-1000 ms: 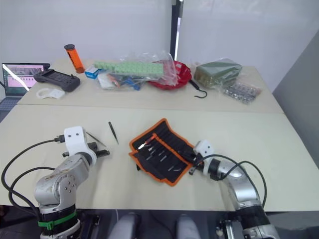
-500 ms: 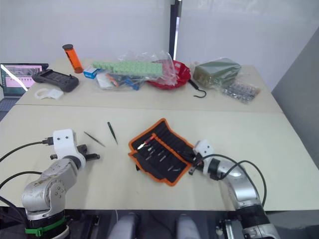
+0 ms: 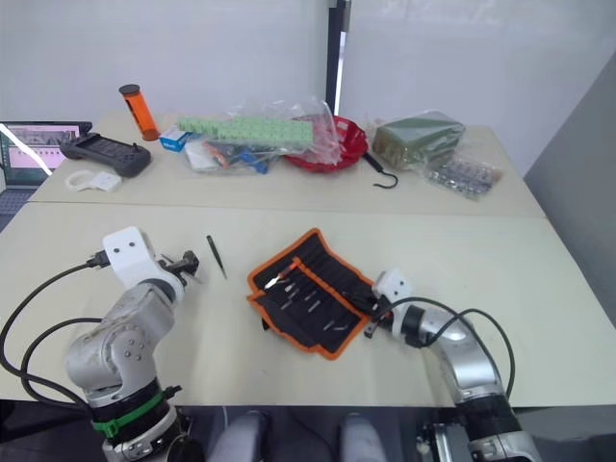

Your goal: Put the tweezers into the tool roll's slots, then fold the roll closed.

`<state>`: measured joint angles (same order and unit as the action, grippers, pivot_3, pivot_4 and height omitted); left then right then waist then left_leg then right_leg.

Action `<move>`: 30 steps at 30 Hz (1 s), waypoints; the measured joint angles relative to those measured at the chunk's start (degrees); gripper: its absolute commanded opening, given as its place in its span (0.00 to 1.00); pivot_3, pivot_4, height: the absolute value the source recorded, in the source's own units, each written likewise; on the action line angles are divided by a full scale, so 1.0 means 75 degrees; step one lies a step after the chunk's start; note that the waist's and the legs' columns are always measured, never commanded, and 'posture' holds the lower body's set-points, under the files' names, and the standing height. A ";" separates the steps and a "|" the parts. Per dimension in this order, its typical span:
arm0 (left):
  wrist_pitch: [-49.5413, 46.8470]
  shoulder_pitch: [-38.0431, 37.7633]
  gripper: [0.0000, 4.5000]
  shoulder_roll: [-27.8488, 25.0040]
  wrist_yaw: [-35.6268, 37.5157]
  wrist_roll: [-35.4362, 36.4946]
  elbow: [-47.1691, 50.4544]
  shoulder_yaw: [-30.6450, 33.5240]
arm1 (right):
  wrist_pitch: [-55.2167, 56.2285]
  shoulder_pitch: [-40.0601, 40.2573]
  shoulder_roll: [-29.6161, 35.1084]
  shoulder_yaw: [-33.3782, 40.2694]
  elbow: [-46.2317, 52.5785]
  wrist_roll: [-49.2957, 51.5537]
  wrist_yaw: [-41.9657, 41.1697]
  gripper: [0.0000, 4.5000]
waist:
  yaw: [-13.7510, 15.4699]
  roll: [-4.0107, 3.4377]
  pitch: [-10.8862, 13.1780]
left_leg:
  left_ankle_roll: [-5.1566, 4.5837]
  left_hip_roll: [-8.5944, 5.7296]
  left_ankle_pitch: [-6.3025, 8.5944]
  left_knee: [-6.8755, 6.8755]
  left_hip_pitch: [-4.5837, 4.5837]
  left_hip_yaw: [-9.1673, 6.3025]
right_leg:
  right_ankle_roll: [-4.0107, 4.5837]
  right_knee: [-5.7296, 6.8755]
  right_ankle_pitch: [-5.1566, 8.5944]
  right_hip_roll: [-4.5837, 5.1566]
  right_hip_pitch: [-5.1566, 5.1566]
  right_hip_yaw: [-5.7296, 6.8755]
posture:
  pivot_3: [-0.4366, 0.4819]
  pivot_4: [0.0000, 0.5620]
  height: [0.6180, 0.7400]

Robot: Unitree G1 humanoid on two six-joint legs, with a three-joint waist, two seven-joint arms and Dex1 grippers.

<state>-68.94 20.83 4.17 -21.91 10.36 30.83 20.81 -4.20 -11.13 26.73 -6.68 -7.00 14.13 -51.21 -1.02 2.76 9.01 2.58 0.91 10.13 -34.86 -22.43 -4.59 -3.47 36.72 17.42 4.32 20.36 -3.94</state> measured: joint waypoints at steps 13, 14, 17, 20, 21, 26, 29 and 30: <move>-0.0451 0.0527 1.00 0.0379 -0.0579 -0.1084 -0.0749 -0.0619 | -0.0214 0.0030 0.0077 -0.0003 0.0203 -0.0012 0.0026 0.00 | 0.0005 0.0007 0.0006 | 0.0004 -0.0004 0.0002 0.0001 -0.0009 -0.0002 | -0.0002 -0.0005 0.0000 0.0002 0.0005 0.0002 | 0.48 0.27 1.00; -0.0515 0.0543 1.00 0.0391 -0.0603 -0.1124 -0.0749 -0.0599 | -0.0215 0.0035 0.0081 -0.0003 0.0213 -0.0020 0.0027 0.00 | 0.0009 0.0007 0.0006 | 0.0004 -0.0004 0.0002 0.0002 -0.0009 -0.0002 | -0.0003 -0.0006 0.0001 0.0002 0.0005 0.0001 | 0.48 0.27 1.00; -0.0661 0.0558 0.94 0.0412 -0.0623 -0.1243 -0.0889 -0.0461 | -0.0223 0.0041 0.0090 -0.0003 0.0244 -0.0056 0.0035 0.00 | 0.0011 0.0007 0.0006 | 0.0004 -0.0004 0.0003 0.0002 -0.0009 -0.0002 | -0.0005 -0.0007 0.0001 0.0002 0.0005 0.0002 | 0.48 0.27 1.00; -0.0731 0.0763 0.74 0.0504 -0.0610 -0.1237 -0.1055 -0.0278 | -0.0237 0.0041 0.0098 0.0000 0.0251 -0.0076 0.0045 0.00 | 0.0018 0.0007 0.0007 | 0.0005 -0.0005 0.0003 0.0000 -0.0009 -0.0003 | -0.0016 -0.0006 0.0007 0.0003 0.0004 0.0003 | 0.48 0.27 1.00; -0.0772 0.0813 0.67 0.0526 -0.0611 -0.1241 -0.1095 -0.0254 | -0.0239 0.0040 0.0098 -0.0002 0.0256 -0.0076 0.0044 0.00 | 0.0016 0.0007 0.0006 | 0.0005 -0.0005 0.0003 0.0000 -0.0009 -0.0003 | -0.0022 -0.0007 0.0010 0.0003 0.0004 0.0003 | 0.48 0.27 1.00; -0.0832 0.0922 0.30 0.0574 -0.0616 -0.1335 -0.1174 -0.0213 | -0.0267 0.0037 0.0098 -0.0016 0.0278 -0.0077 0.0047 0.00 | 0.0010 0.0005 0.0006 | 0.0006 -0.0005 0.0004 0.0003 -0.0008 -0.0003 | -0.0021 -0.0007 0.0010 0.0003 0.0004 0.0003 | 0.48 0.27 1.00; -0.0843 0.0909 0.08 0.0553 -0.0605 -0.1430 -0.1129 -0.0186 | -0.0279 0.0035 0.0098 -0.0017 0.0282 -0.0079 0.0053 0.00 | 0.0011 0.0004 0.0006 | 0.0010 -0.0005 0.0006 0.0002 -0.0007 -0.0003 | -0.0022 -0.0006 0.0010 0.0003 0.0003 0.0003 | 0.48 0.27 1.00; -0.0839 0.0844 0.01 0.0423 -0.0561 -0.1473 -0.1069 -0.0186 | -0.0282 0.0030 0.0098 -0.0025 0.0284 -0.0082 0.0056 0.00 | 0.0005 0.0003 0.0006 | 0.0032 -0.0005 0.0020 0.0002 -0.0006 -0.0003 | -0.0021 -0.0006 0.0010 0.0003 0.0003 0.0002 | 0.48 0.27 1.00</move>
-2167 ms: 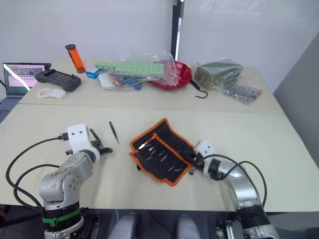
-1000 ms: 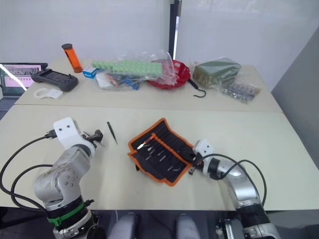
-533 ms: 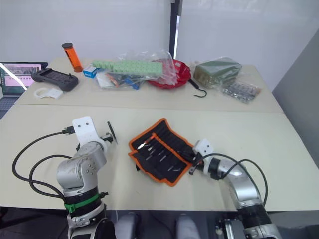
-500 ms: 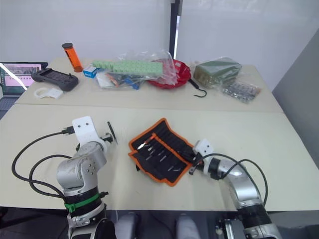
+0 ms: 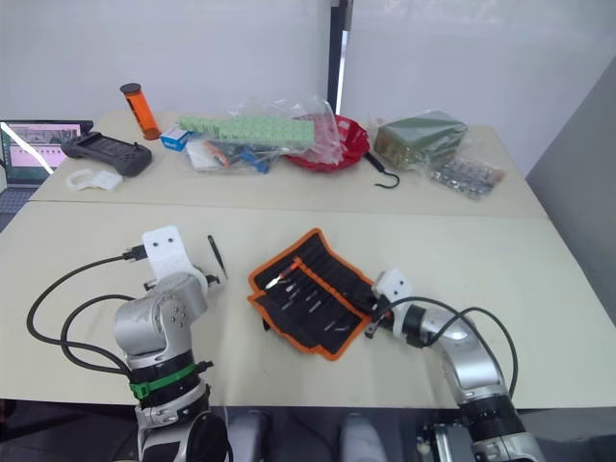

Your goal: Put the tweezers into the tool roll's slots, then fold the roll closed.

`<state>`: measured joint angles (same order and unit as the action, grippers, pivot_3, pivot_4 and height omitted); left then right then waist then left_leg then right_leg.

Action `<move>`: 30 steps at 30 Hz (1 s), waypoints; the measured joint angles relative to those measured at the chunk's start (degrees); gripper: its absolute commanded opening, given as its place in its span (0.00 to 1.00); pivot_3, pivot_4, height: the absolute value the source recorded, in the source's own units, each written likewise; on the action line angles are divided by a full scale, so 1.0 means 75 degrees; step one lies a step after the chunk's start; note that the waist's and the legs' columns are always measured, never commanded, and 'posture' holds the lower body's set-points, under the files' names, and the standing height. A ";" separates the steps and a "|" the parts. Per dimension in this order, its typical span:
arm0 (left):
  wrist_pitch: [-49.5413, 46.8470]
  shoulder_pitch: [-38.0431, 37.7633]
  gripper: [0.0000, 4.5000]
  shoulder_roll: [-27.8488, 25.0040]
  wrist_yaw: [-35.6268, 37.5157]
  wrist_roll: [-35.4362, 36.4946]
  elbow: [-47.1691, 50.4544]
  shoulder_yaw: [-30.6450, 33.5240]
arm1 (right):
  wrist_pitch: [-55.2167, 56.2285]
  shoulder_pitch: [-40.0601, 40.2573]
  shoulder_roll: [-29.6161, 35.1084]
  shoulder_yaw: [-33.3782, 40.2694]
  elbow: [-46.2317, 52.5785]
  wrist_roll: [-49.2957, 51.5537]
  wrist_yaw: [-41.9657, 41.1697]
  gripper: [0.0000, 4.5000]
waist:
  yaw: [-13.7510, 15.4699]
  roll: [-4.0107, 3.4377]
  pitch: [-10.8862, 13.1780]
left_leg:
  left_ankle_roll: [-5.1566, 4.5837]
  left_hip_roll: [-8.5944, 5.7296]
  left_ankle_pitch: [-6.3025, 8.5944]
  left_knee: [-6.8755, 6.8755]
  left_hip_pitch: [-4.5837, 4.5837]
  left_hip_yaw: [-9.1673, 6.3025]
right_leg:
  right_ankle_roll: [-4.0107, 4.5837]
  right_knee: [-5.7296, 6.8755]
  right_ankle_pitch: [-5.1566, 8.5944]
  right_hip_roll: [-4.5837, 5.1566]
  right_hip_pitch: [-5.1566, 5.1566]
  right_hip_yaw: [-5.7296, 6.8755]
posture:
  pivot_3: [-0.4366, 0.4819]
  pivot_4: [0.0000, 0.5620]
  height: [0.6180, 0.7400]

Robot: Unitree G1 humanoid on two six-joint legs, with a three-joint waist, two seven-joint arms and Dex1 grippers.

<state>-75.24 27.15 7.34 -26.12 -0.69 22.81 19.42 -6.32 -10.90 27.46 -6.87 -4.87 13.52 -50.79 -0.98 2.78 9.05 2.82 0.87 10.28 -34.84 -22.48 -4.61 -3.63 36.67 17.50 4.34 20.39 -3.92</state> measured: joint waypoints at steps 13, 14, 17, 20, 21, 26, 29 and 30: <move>0.0165 -0.1716 0.01 -0.4201 0.2160 -0.0321 0.0164 -0.1113 | 0.0001 -0.0085 -0.0026 -0.0117 -0.0026 -0.0048 0.0012 0.00 | -0.0161 -0.0011 0.0015 | 0.0013 0.0006 0.0008 0.0010 0.0011 -0.0004 | 0.0031 0.0005 -0.0011 0.0000 0.0001 0.0000 | 0.48 0.27 1.00; 0.0188 -0.1786 0.01 -0.4335 0.2275 -0.0331 0.0179 -0.1265 | 0.0001 -0.0094 -0.0031 -0.0122 -0.0028 -0.0059 0.0012 0.00 | -0.0162 -0.0012 0.0015 | 0.0017 0.0007 0.0010 0.0011 0.0012 -0.0004 | 0.0031 0.0005 -0.0010 0.0000 0.0002 0.0000 | 0.48 0.27 1.00; 0.0235 -0.2116 0.01 -0.4991 0.2760 -0.0349 0.0201 -0.1933 | 0.0007 -0.0130 -0.0127 -0.0148 -0.0037 -0.0091 0.0011 0.00 | -0.0193 -0.0013 0.0016 | 0.0015 0.0012 0.0009 0.0018 0.0010 -0.0003 | 0.0039 0.0008 -0.0009 -0.0003 0.0012 -0.0001 | 0.48 0.27 1.00; 0.0313 -0.2225 0.01 -0.5362 0.3164 -0.0352 0.0201 -0.2252 | 0.0018 -0.0136 -0.0136 -0.0153 -0.0035 -0.0112 -0.0011 0.00 | -0.0203 -0.0016 0.0018 | 0.0009 0.0016 0.0006 0.0026 0.0011 -0.0003 | 0.0050 0.0010 -0.0010 -0.0004 0.0018 -0.0001 | 0.48 0.27 1.00; 0.0331 -0.2225 0.01 -0.5408 0.3277 -0.0348 0.0201 -0.2252 | 0.0019 -0.0140 -0.0136 -0.0153 -0.0036 -0.0116 -0.0012 0.00 | -0.0200 -0.0017 0.0018 | 0.0009 0.0015 0.0006 0.0027 0.0011 -0.0003 | 0.0050 0.0010 -0.0010 -0.0003 0.0018 -0.0001 | 0.48 0.27 1.00; 0.0310 -0.2212 0.26 -0.4984 0.3724 -0.0131 0.0449 -0.1615 | 0.0040 -0.0144 -0.0138 -0.0151 -0.0046 -0.0130 -0.0013 0.00 | -0.0195 -0.0017 0.0019 | 0.0008 0.0016 0.0005 0.0025 0.0010 -0.0002 | 0.0048 0.0010 -0.0009 -0.0002 0.0018 -0.0001 | 0.48 0.27 1.00; 0.0312 -0.2211 0.48 -0.4932 0.4022 0.0069 0.0665 -0.1403 | 0.0068 -0.0146 -0.0157 -0.0152 -0.0061 -0.0130 -0.0013 0.00 | -0.0202 -0.0017 0.0019 | 0.0007 0.0017 0.0004 0.0025 0.0011 -0.0002 | 0.0049 0.0011 -0.0009 -0.0004 0.0018 -0.0001 | 0.48 0.27 1.00; 0.0316 -0.2212 0.56 -0.4900 0.4138 0.0154 0.0759 -0.1262 | 0.0079 -0.0149 -0.0166 -0.0153 -0.0068 -0.0130 -0.0017 0.00 | -0.0206 -0.0016 0.0020 | 0.0007 0.0017 0.0004 0.0025 0.0010 -0.0002 | 0.0049 0.0011 -0.0009 -0.0004 0.0019 -0.0002 | 0.48 0.27 1.00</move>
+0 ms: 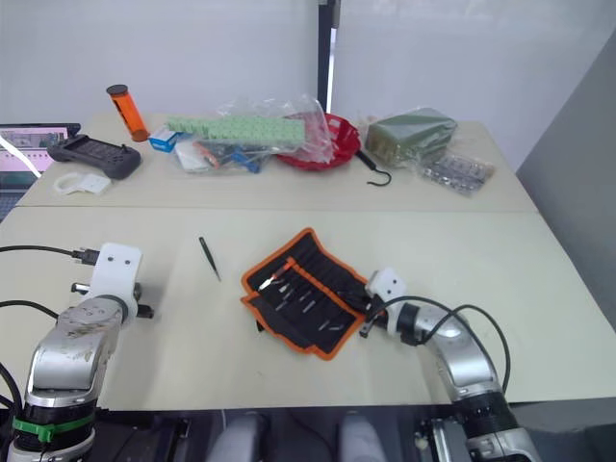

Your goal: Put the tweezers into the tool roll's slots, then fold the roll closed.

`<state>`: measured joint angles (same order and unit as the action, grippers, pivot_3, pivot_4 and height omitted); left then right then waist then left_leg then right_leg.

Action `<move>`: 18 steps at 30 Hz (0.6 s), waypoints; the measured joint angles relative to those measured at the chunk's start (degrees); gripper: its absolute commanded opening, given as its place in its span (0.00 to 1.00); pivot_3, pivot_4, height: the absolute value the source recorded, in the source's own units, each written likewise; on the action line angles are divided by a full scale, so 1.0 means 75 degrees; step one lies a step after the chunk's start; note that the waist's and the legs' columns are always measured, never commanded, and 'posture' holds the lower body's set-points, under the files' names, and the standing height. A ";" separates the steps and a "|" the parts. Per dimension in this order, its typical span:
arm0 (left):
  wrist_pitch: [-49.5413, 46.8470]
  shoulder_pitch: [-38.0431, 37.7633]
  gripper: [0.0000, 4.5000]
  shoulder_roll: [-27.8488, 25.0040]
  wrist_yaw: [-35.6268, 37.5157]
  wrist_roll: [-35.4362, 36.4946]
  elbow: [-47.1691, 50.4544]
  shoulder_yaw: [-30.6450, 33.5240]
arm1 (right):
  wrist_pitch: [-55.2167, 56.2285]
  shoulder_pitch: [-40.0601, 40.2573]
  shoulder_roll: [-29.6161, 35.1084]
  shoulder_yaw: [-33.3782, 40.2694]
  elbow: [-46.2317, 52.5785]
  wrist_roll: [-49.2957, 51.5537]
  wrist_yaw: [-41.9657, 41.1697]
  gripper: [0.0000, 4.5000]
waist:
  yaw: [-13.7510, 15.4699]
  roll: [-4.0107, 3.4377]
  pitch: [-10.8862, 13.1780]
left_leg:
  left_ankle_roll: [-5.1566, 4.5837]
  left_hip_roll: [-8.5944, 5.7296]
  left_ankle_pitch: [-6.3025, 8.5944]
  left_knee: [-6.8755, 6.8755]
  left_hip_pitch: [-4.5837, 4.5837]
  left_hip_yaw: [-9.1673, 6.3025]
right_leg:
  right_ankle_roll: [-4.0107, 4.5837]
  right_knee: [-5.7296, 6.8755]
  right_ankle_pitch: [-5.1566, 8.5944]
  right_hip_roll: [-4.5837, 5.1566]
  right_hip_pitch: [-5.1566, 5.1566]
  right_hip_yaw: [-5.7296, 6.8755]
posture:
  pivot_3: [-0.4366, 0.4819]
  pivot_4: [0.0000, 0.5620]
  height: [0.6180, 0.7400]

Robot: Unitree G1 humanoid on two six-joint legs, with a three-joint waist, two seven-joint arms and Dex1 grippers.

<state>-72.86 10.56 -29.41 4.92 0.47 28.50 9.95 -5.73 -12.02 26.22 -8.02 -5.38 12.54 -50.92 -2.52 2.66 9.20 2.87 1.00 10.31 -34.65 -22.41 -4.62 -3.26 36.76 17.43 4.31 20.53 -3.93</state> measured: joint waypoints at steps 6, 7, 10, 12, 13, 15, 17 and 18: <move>0.0595 0.0004 1.00 0.0487 0.0434 0.0561 0.0448 0.1696 | 0.0032 -0.0047 -0.0034 -0.0005 -0.0097 0.0000 -0.0039 0.00 | -0.0012 0.0002 0.0001 | -0.0002 0.0005 -0.0001 0.0000 0.0003 0.0002 | 0.0004 0.0000 -0.0002 -0.0001 -0.0002 0.0000 | 0.48 0.27 1.00; 0.0897 0.0006 1.00 0.0886 0.0603 0.0874 0.0483 0.2260 | 0.0038 -0.0071 -0.0056 -0.0007 -0.0126 0.0000 -0.0044 0.00 | -0.0011 0.0002 0.0001 | -0.0001 0.0003 -0.0001 -0.0002 0.0007 0.0005 | 0.0005 -0.0001 -0.0003 0.0002 -0.0007 -0.0001 | 0.48 0.27 1.00; 0.1358 -0.0370 1.00 0.1266 0.1003 0.1456 0.0483 0.3043 | 0.0057 -0.0130 -0.0115 -0.0041 -0.0221 -0.0010 -0.0053 0.00 | -0.0029 0.0005 0.0000 | -0.0002 0.0008 0.0000 -0.0002 0.0008 0.0006 | 0.0007 0.0000 -0.0004 -0.0002 -0.0005 0.0000 | 0.48 0.27 1.00; 0.1717 -0.0910 1.00 0.1263 0.1316 0.1711 0.0461 0.3312 | 0.0075 -0.0157 -0.0119 -0.0054 -0.0271 -0.0011 -0.0103 0.00 | -0.0044 0.0005 -0.0001 | -0.0005 0.0009 -0.0001 0.0002 0.0012 0.0009 | 0.0012 0.0001 -0.0004 -0.0002 -0.0004 -0.0002 | 0.48 0.27 1.00; 0.1858 -0.1163 1.00 0.1270 0.1444 0.1798 0.0416 0.3394 | 0.0079 -0.0173 -0.0119 -0.0053 -0.0284 -0.0011 -0.0122 0.00 | -0.0038 0.0005 -0.0001 | -0.0005 0.0009 -0.0001 0.0002 0.0012 0.0008 | 0.0014 0.0001 -0.0004 -0.0002 -0.0005 -0.0002 | 0.48 0.27 1.00; 0.2170 -0.1554 1.00 0.1347 0.1651 0.1993 0.0294 0.3426 | 0.0086 -0.0234 -0.0125 -0.0051 -0.0335 -0.0013 -0.0130 0.00 | 0.0006 0.0006 0.0000 | -0.0001 0.0008 0.0002 -0.0005 0.0011 0.0006 | 0.0015 -0.0002 -0.0003 -0.0001 -0.0009 -0.0002 | 0.48 0.27 1.00; 0.2495 -0.1757 1.00 0.1409 0.1750 0.2071 0.0184 0.3342 | 0.0088 -0.0287 -0.0132 -0.0053 -0.0407 -0.0022 -0.0133 0.00 | 0.0019 0.0009 0.0001 | 0.0009 0.0008 0.0008 -0.0010 0.0010 0.0006 | 0.0016 -0.0003 -0.0002 0.0001 -0.0012 -0.0002 | 0.48 0.27 1.00; 0.2706 -0.1790 1.00 0.1418 0.1759 0.2075 0.0062 0.3312 | 0.0088 -0.0310 -0.0136 -0.0055 -0.0427 -0.0034 -0.0133 0.00 | 0.0032 0.0010 0.0001 | 0.0015 0.0008 0.0012 -0.0011 0.0011 0.0006 | 0.0016 -0.0003 -0.0002 0.0001 -0.0014 -0.0001 | 0.48 0.27 1.00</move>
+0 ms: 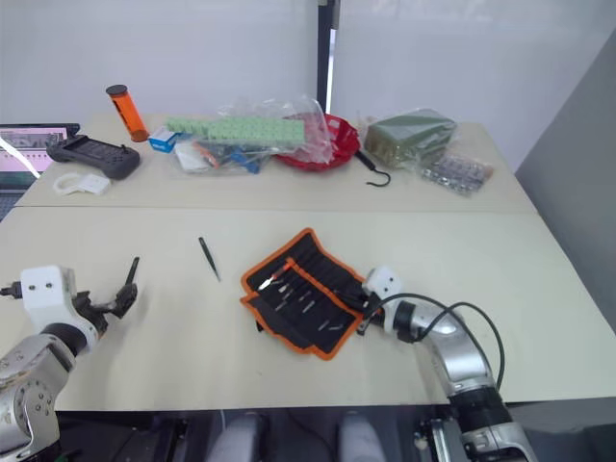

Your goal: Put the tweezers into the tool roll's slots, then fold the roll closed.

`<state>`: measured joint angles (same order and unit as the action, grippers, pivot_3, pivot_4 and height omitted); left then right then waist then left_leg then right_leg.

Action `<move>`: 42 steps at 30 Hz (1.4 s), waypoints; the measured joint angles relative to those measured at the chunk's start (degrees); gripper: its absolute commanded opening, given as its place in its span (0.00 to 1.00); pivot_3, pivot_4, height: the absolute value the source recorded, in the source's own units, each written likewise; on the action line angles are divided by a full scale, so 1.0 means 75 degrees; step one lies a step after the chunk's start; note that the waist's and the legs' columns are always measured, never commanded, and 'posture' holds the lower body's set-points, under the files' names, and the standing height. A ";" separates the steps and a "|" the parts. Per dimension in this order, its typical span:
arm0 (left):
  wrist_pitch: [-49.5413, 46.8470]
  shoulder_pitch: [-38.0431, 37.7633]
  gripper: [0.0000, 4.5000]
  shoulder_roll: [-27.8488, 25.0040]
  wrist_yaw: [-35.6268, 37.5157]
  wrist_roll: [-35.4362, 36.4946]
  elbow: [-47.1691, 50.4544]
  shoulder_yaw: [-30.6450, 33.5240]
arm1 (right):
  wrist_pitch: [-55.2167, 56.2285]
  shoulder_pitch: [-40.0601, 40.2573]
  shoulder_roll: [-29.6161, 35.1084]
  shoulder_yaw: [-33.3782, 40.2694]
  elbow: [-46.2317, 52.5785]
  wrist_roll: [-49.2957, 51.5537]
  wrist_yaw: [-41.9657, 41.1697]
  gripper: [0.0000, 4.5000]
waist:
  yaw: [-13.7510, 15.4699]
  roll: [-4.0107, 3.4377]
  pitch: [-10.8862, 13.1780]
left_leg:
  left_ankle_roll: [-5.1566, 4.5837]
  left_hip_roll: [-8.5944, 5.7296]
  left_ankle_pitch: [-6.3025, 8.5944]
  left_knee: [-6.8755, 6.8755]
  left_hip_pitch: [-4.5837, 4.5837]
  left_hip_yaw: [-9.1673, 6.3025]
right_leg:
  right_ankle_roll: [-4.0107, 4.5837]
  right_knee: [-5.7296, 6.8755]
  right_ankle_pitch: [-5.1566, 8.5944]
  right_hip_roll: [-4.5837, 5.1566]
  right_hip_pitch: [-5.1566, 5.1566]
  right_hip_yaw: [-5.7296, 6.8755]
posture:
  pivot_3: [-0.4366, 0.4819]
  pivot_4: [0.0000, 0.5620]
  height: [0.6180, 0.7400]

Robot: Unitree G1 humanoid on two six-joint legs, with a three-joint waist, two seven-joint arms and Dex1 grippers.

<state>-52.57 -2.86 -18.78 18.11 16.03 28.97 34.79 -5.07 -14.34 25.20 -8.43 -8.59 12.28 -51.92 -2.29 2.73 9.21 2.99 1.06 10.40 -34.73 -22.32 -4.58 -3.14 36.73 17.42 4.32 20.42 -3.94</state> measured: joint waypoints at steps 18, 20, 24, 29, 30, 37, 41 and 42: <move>0.1380 -0.0123 0.22 -0.0005 -0.0664 -0.0310 -0.1024 -0.0832 | 0.0055 0.0084 -0.0099 0.0001 0.0034 -0.0040 0.0028 0.00 | -0.0006 -0.0020 -0.0004 | -0.0017 -0.0002 -0.0009 0.0009 -0.0001 0.0001 | 0.0001 0.0001 0.0003 0.0001 0.0005 -0.0001 | 0.48 0.27 1.00; 0.1453 -0.0118 0.08 -0.0032 -0.0673 -0.0310 -0.1126 -0.0821 | 0.0054 0.0078 -0.0099 0.0001 0.0034 -0.0040 0.0030 0.00 | -0.0005 -0.0029 -0.0007 | -0.0017 -0.0002 -0.0009 0.0009 0.0000 0.0001 | 0.0001 0.0001 0.0004 0.0001 0.0004 -0.0001 | 0.48 0.27 1.00; 0.1546 -0.0067 0.00 -0.0067 -0.0684 -0.0302 -0.1250 -0.0807 | 0.0053 0.0048 -0.0099 0.0004 0.0030 -0.0040 0.0036 0.00 | 0.0005 -0.0037 -0.0006 | -0.0017 -0.0003 -0.0009 0.0009 0.0002 0.0001 | 0.0001 0.0002 0.0004 0.0001 0.0002 -0.0001 | 0.48 0.27 1.00; 0.1846 0.0075 0.00 -0.0079 -0.0689 -0.0304 -0.1531 -0.0872 | 0.0053 0.0037 -0.0098 0.0007 0.0023 -0.0042 0.0040 0.00 | 0.0012 -0.0051 -0.0005 | -0.0017 -0.0002 -0.0009 0.0009 0.0003 0.0000 | -0.0004 0.0003 0.0007 -0.0002 0.0001 0.0000 | 0.48 0.27 1.00; 0.1861 0.0120 0.00 -0.0097 -0.0682 -0.0302 -0.1569 -0.0902 | 0.0053 0.0037 -0.0099 0.0004 0.0022 -0.0043 0.0040 0.00 | 0.0011 -0.0051 -0.0005 | -0.0017 -0.0001 -0.0009 0.0009 0.0003 0.0000 | -0.0004 0.0003 0.0008 -0.0002 0.0001 0.0000 | 0.48 0.27 1.00; 0.1767 0.1090 0.00 -0.0866 -0.0040 0.0198 -0.1189 -0.1366 | 0.0053 0.0176 -0.0092 0.0008 0.0135 -0.0042 0.0088 0.00 | 0.0008 -0.0033 0.0002 | -0.0021 -0.0003 -0.0012 0.0008 -0.0015 -0.0002 | -0.0001 0.0002 0.0006 -0.0003 0.0013 0.0002 | 0.48 0.27 1.00; 0.1621 0.1830 0.00 -0.1770 0.0573 0.0242 -0.0660 -0.2519 | 0.0052 0.0247 -0.0084 0.0005 0.0245 -0.0042 0.0156 0.00 | 0.0003 -0.0040 0.0007 | -0.0029 -0.0008 -0.0016 0.0012 -0.0016 -0.0001 | -0.0004 0.0001 0.0007 -0.0001 0.0014 0.0000 | 0.48 0.27 1.00; 0.1560 0.2000 0.00 -0.1903 0.0761 0.0254 -0.0543 -0.2895 | 0.0051 0.0285 -0.0081 0.0006 0.0297 -0.0042 0.0187 0.00 | -0.0003 -0.0048 0.0008 | -0.0032 -0.0009 -0.0015 0.0013 -0.0015 0.0002 | -0.0006 -0.0001 0.0008 0.0001 0.0013 -0.0003 | 0.48 0.27 1.00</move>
<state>-40.88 12.14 -33.05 23.82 17.94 24.90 13.08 -4.68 -12.20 24.59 -8.39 -6.36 11.96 -50.52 -2.31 2.38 9.26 2.75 0.99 10.29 -34.63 -22.44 -4.56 -3.19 36.73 17.48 4.32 20.52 -3.96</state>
